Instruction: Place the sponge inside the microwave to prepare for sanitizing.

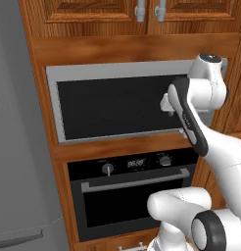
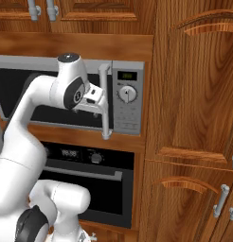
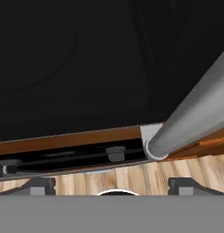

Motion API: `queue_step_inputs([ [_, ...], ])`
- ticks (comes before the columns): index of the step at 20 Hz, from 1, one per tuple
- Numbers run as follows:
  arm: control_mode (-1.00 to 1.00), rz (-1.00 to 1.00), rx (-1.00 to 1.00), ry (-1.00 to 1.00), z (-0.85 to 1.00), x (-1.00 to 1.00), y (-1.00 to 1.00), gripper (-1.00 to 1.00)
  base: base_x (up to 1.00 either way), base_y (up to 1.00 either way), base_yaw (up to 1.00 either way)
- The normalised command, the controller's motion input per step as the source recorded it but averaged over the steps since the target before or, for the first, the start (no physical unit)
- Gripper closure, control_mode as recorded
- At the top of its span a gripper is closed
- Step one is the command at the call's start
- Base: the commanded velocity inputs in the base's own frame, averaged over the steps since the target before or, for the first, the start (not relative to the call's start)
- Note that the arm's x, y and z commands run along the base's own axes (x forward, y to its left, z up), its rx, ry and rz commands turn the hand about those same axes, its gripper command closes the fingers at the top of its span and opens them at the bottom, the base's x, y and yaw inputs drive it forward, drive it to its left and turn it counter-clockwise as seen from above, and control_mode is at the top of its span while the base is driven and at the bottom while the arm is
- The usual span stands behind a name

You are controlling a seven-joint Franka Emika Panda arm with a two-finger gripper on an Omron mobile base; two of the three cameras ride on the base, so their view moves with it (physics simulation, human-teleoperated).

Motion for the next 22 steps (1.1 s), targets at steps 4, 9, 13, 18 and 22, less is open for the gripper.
queue_step_inputs([
  [4,-1.0,-0.03,0.0,-0.02,-0.19,0.11,-0.53,-1.0,0.0,0.0,0.0],
  [9,-1.0,0.0,0.0,-0.09,-0.14,0.04,-0.48,-1.0,0.0,0.0,0.0],
  [13,-1.0,0.0,-0.02,-0.02,-0.01,0.48,-0.13,-1.0,0.0,0.0,0.0],
  [18,-1.0,0.01,-0.01,-0.05,0.0,0.29,0.0,-1.0,0.0,0.0,0.0],
  [22,-1.0,0.01,0.0,-0.04,0.0,0.18,-0.06,-1.0,0.0,0.0,0.0],
])
